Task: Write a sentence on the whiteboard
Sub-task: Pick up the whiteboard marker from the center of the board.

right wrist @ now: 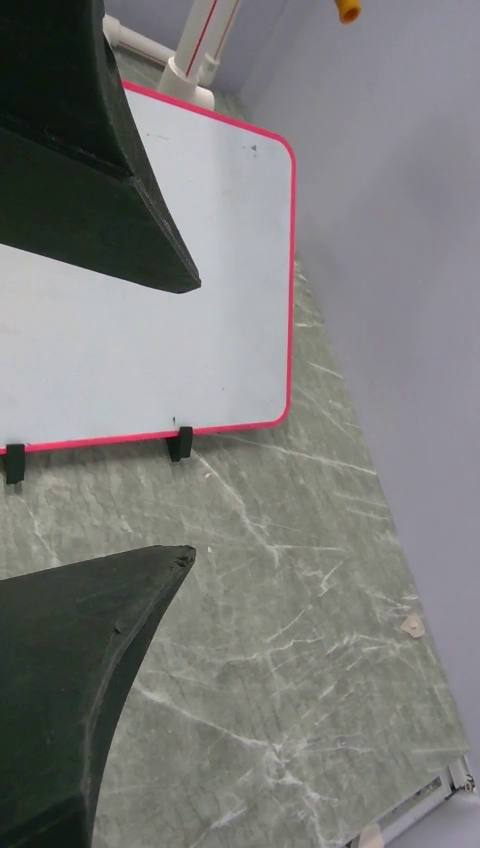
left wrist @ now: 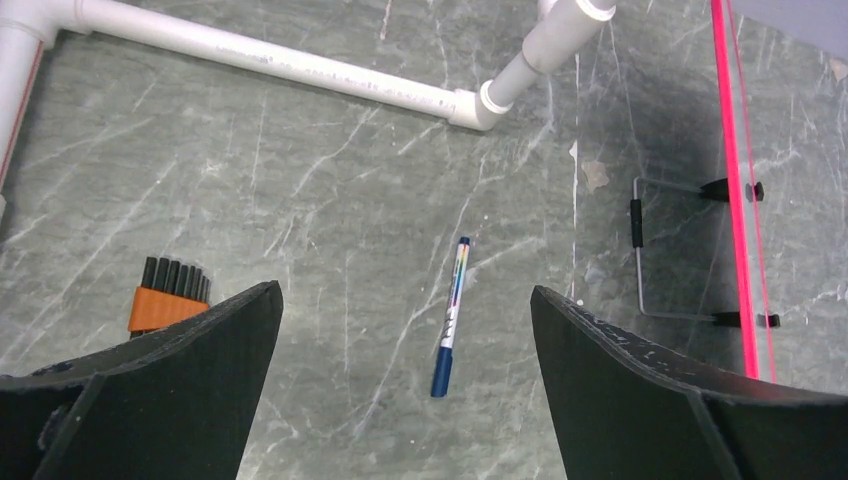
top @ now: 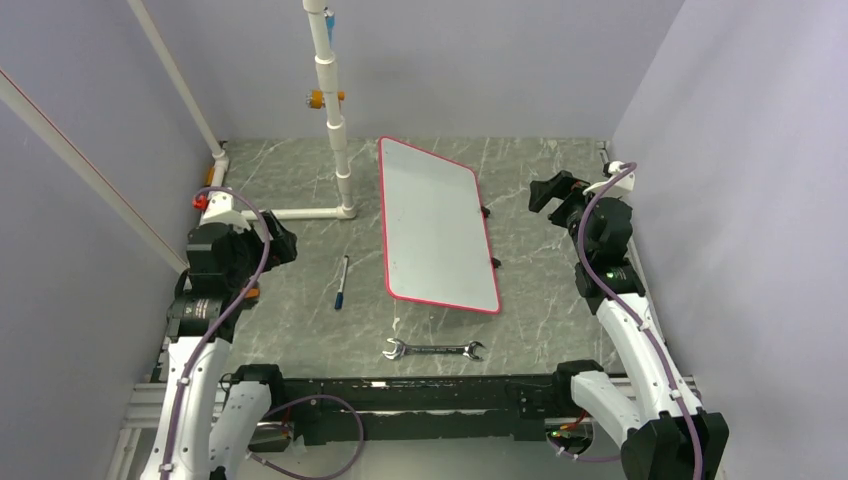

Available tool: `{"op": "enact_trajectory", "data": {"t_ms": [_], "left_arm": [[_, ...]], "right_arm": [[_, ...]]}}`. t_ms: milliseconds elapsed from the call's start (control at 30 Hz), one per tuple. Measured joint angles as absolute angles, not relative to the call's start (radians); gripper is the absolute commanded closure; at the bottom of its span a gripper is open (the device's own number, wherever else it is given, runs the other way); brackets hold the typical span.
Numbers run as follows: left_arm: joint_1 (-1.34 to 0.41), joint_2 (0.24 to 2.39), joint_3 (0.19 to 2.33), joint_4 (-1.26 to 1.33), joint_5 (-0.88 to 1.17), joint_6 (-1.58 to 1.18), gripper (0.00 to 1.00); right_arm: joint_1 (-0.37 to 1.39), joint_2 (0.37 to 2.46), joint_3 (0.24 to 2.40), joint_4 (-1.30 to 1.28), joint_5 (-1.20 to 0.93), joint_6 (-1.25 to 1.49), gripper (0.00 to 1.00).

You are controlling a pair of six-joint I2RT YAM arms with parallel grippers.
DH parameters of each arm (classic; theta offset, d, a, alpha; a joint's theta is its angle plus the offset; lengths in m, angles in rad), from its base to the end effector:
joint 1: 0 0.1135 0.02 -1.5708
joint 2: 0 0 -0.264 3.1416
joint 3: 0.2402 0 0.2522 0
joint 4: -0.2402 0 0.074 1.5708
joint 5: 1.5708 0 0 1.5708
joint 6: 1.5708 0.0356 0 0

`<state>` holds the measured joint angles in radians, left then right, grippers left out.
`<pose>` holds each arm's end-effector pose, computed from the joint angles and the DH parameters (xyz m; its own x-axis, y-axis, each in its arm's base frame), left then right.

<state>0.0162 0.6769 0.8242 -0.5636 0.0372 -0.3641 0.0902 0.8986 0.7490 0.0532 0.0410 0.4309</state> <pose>0.1479 0.0011 0.3299 -0.3842 -0.3621 -0.8493 -0.1273 0.9319 -0.3397 0.2151 0.0180 0.3323 -0.1077 0.4093 -0.9060 -0.0048 0.9111 0.4122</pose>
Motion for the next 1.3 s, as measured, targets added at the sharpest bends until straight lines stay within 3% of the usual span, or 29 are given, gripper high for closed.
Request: {"op": "enact_trajectory", "data": {"t_ms": [433, 733, 1133, 1300], "left_arm": [[-0.185, 0.746, 0.803, -0.608, 0.013, -0.394, 0.01], [-0.355, 0.801, 0.710, -0.588, -0.054, -0.456, 0.09], [-0.440, 0.867, 0.578, -0.518, -0.089, -0.518, 0.33], [-0.453, 0.953, 0.556, -0.460, -0.098, -0.519, 0.37]], "right_arm": [[0.090, 0.950, 0.759, -0.009, -0.058, 0.449, 0.00], [0.091, 0.970, 0.758, -0.024, -0.221, 0.450, 0.00], [0.100, 1.033, 0.757, -0.058, -0.336, 0.450, 0.00], [0.109, 1.058, 0.758, -0.081, -0.360, 0.449, 0.00]]}}
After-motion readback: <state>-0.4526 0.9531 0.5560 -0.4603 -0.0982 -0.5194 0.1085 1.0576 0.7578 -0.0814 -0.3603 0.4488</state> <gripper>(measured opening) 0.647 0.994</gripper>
